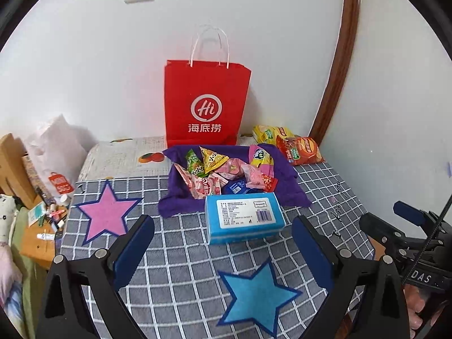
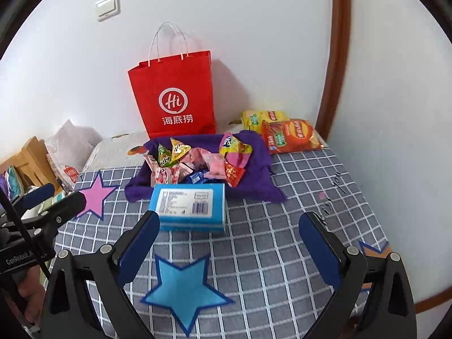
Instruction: Organize snacks
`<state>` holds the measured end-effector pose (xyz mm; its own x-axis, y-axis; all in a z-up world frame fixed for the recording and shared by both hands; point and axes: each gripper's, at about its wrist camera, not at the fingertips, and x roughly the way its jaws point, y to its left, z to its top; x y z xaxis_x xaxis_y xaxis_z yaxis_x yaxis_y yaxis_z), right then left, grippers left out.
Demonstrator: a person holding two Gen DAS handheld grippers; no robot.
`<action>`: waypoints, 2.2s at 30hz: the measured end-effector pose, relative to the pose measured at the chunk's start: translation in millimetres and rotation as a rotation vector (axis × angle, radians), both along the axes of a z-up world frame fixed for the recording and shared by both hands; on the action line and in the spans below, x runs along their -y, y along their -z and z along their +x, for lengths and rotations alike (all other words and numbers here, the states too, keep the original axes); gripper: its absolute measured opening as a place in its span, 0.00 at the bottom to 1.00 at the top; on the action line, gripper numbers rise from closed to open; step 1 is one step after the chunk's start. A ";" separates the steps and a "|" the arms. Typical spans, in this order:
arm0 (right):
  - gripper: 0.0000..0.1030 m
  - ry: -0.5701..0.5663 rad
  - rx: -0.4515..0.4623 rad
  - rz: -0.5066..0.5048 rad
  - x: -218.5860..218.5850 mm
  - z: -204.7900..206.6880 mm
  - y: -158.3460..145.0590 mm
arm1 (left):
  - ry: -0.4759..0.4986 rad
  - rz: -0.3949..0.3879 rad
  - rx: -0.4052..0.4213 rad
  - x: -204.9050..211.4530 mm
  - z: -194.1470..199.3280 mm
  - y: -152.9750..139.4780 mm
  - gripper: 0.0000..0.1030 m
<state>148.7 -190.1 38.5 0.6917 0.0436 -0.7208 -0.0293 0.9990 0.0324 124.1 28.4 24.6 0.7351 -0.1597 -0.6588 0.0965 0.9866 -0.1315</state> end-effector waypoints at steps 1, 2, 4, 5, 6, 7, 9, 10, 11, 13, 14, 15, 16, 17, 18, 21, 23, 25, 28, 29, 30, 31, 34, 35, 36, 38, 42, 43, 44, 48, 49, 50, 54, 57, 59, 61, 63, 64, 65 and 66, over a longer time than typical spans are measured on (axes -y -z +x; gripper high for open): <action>0.95 -0.004 0.003 0.004 1.3 -6.0 -1.1 | -0.003 -0.001 0.008 0.0 -7.2 -2.2 0.95; 0.95 -0.006 0.006 0.007 1.8 -12.4 -2.6 | -0.006 -0.001 0.018 0.1 -14.1 -4.4 0.95; 0.95 -0.007 0.011 0.009 3.1 -25.9 -5.7 | -0.018 0.008 0.031 0.7 -25.9 -7.0 0.95; 0.95 -0.008 0.015 0.006 3.0 -30.8 -7.0 | -0.022 0.012 0.036 1.3 -30.8 -8.2 0.95; 0.95 -0.008 0.022 0.002 3.0 -37.3 -8.5 | -0.027 0.020 0.044 2.4 -37.0 -9.6 0.95; 0.95 -0.009 0.031 0.002 3.4 -44.1 -10.1 | -0.031 0.025 0.049 3.4 -41.9 -10.8 0.95; 0.95 -0.008 0.041 0.009 4.5 -54.2 -12.2 | -0.037 0.031 0.060 4.9 -53.3 -12.3 0.95; 0.95 -0.010 0.046 0.011 4.7 -59.9 -13.1 | -0.039 0.029 0.063 5.3 -57.9 -12.6 0.95; 0.95 -0.012 0.050 0.013 4.9 -64.9 -13.8 | -0.042 0.025 0.063 5.4 -62.2 -13.1 0.95; 0.95 -0.011 0.059 0.011 6.7 -75.5 -15.8 | -0.046 0.022 0.066 4.5 -70.0 -13.3 0.95; 0.95 -0.009 0.063 0.011 7.5 -80.1 -16.6 | -0.048 0.020 0.070 3.8 -74.6 -13.8 0.95; 0.95 -0.008 0.067 0.012 8.3 -84.3 -17.5 | -0.049 0.017 0.074 3.4 -78.2 -14.2 0.95; 0.95 -0.006 0.074 0.013 8.9 -89.0 -18.8 | -0.052 0.015 0.078 2.9 -81.9 -15.3 0.95; 0.95 -0.005 0.081 0.013 9.2 -92.5 -19.9 | -0.054 0.014 0.084 2.5 -85.9 -16.8 0.95; 0.95 -0.004 0.087 0.014 9.4 -95.7 -20.8 | -0.054 0.015 0.090 2.8 -89.4 -18.3 0.95; 0.95 -0.002 0.100 0.025 11.4 -105.9 -23.4 | -0.059 0.015 0.109 4.1 -98.5 -23.6 0.95; 0.95 -0.001 0.110 0.027 12.4 -111.2 -25.5 | -0.055 0.019 0.120 6.4 -103.6 -26.6 0.95; 0.95 0.002 0.117 0.029 12.6 -116.2 -27.9 | -0.050 0.028 0.129 9.3 -107.9 -28.8 0.95; 0.95 0.007 0.129 0.027 13.4 -121.4 -31.4 | -0.053 0.039 0.141 11.8 -112.1 -31.6 0.95; 0.95 0.010 0.130 0.027 13.8 -122.5 -32.1 | -0.053 0.038 0.141 12.1 -112.9 -32.1 0.95; 0.95 0.012 0.132 0.029 14.5 -123.1 -32.6 | -0.051 0.038 0.141 12.4 -113.4 -32.2 0.95; 0.95 0.014 0.133 0.031 14.9 -124.0 -33.5 | -0.049 0.039 0.142 12.9 -113.9 -32.6 0.95; 0.95 0.018 0.141 0.031 15.7 -126.3 -35.9 | -0.042 0.036 0.150 13.3 -116.2 -34.5 0.95; 0.95 0.019 0.142 0.031 15.7 -126.6 -36.2 | -0.039 0.033 0.151 13.0 -117.3 -35.0 0.95; 0.95 0.020 0.144 0.030 15.5 -126.9 -36.1 | -0.039 0.031 0.151 12.7 -117.3 -34.9 0.95; 0.95 0.025 0.143 0.031 15.2 -127.8 -35.5 | -0.037 0.033 0.151 12.9 -118.1 -34.9 0.95; 0.95 0.027 0.142 0.028 14.6 -129.0 -35.2 | -0.027 0.030 0.151 13.7 -117.9 -34.6 0.95; 0.95 0.028 0.143 0.026 14.6 -128.9 -35.2 | -0.028 0.031 0.151 13.7 -118.2 -34.7 0.95; 0.95 0.028 0.145 0.027 15.1 -129.5 -35.0 | -0.030 0.030 0.153 13.9 -118.2 -34.6 0.95; 0.95 0.030 0.145 0.028 16.7 -130.7 -33.6 | -0.028 0.036 0.150 14.9 -118.8 -33.5 0.95; 0.95 0.030 0.144 0.027 17.1 -130.5 -33.2 | -0.029 0.039 0.149 15.3 -119.1 -33.3 0.95; 0.95 0.032 0.143 0.028 17.8 -130.5 -32.7 | -0.027 0.040 0.149 15.3 -119.6 -33.1 0.95; 0.95 0.033 0.143 0.031 19.7 -131.1 -31.9 | -0.024 0.043 0.153 16.0 -121.7 -34.2 0.95; 0.95 0.034 0.144 0.034 21.6 -132.0 -31.5 | -0.022 0.038 0.154 15.3 -122.2 -34.4 0.95; 0.95 0.036 0.144 0.034 22.0 -132.6 -31.3 | -0.021 0.039 0.153 15.1 -122.3 -34.2 0.95; 0.95 0.035 0.143 0.033 22.1 -132.8 -31.0 | -0.019 0.038 0.154 15.1 -122.4 -34.2 0.95; 0.95 0.034 0.143 0.033 22.2 -133.2 -31.1 | -0.020 0.038 0.152 14.9 -122.7 -33.7 0.95; 0.95 0.034 0.144 0.033 22.0 -133.5 -31.0 | -0.019 0.038 0.152 14.6 -123.0 -33.8 0.95; 0.95 0.033 0.145 0.032 21.6 -133.8 -31.2 | -0.020 0.039 0.152 15.0 -123.1 -33.6 0.95; 0.95 0.032 0.145 0.030 21.3 -134.1 -31.3 | -0.021 0.038 0.152 15.3 -123.2 -33.6 0.95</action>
<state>14.6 -211.4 69.8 0.7896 0.0398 -0.6123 -0.0035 0.9982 0.0603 0.9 13.1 58.2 0.8300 -0.1198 -0.5447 0.0913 0.9927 -0.0793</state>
